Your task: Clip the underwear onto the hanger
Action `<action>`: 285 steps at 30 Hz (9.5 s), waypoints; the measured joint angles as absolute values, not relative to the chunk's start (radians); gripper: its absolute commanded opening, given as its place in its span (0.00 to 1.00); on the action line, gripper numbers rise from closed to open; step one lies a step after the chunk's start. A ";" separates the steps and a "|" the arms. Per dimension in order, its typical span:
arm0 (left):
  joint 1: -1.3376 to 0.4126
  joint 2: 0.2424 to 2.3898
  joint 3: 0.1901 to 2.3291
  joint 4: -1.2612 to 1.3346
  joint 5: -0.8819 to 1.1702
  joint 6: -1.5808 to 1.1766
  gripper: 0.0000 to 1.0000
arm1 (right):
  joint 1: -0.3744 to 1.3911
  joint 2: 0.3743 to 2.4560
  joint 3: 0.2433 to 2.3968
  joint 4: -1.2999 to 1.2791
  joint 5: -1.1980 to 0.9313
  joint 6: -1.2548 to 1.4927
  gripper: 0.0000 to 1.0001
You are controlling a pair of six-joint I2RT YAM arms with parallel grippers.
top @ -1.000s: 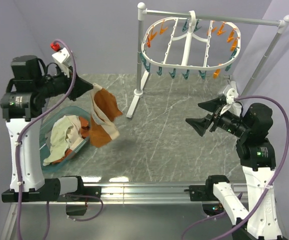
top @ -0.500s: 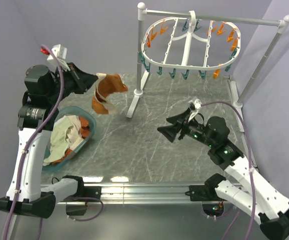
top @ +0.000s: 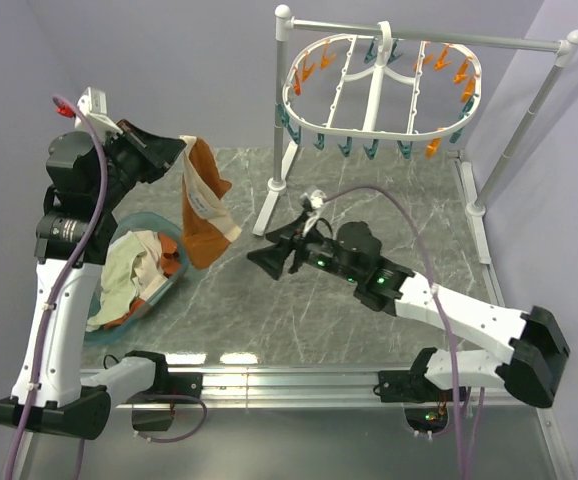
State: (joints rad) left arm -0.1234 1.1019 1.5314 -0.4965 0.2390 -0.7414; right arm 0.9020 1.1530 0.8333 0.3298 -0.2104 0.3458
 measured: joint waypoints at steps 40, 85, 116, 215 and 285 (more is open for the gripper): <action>-0.124 0.978 1.427 -0.459 0.136 -0.879 0.00 | 0.910 1.485 1.126 0.303 -0.323 0.593 0.00; -0.484 1.418 1.056 -0.226 0.393 -0.228 0.52 | 0.072 1.425 0.831 -0.426 -0.467 0.188 0.67; -0.257 1.268 0.877 -0.007 0.815 0.466 0.43 | 0.751 1.718 1.012 -0.481 -0.295 -0.467 0.55; -0.773 2.087 1.388 1.297 0.081 -0.139 0.34 | 0.213 1.058 1.154 0.062 -0.436 0.424 0.61; -0.767 2.110 1.422 1.303 0.108 -0.145 0.44 | 0.213 1.116 1.142 0.127 -0.458 0.369 0.60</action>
